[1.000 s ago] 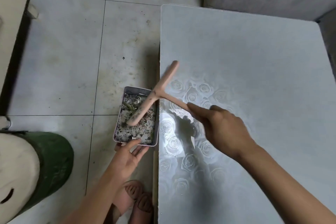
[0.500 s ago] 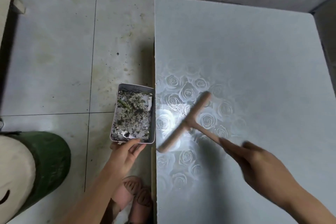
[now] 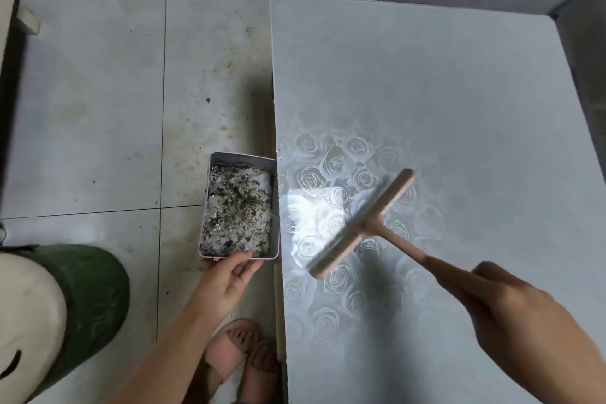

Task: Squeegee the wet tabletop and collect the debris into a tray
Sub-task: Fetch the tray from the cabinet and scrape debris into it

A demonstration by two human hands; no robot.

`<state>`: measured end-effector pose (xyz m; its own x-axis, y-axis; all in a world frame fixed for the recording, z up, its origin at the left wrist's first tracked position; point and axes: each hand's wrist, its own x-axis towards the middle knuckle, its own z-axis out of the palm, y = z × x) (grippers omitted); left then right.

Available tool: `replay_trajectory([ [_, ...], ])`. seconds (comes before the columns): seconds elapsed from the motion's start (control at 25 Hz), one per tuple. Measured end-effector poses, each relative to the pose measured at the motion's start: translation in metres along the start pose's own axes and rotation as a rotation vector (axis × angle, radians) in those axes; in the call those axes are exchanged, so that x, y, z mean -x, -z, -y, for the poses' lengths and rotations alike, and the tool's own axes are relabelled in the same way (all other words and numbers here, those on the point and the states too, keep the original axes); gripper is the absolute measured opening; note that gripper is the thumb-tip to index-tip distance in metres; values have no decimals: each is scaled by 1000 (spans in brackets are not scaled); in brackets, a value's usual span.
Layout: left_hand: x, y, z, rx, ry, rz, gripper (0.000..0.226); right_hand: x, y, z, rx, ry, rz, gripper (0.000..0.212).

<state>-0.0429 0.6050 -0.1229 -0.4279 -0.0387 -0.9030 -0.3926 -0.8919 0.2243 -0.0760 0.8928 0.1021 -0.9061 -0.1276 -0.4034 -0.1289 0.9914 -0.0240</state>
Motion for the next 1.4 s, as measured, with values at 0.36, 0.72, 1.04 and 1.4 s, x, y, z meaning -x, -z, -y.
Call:
replay_trajectory([
  [0.36,-7,-16,-8,-2,-37,-17,31,-129,-2,99,-9,295,1,54],
  [0.72,-16,-25,-20,-7,18,-14,25,-150,29,52,-30,222,154,45],
  [1.04,-29,-41,-41,13,19,53,27,-169,46,58,197,337,-4,63],
  [1.4,-37,-65,-73,-36,18,20,25,-164,42,72,-299,111,-87,38],
])
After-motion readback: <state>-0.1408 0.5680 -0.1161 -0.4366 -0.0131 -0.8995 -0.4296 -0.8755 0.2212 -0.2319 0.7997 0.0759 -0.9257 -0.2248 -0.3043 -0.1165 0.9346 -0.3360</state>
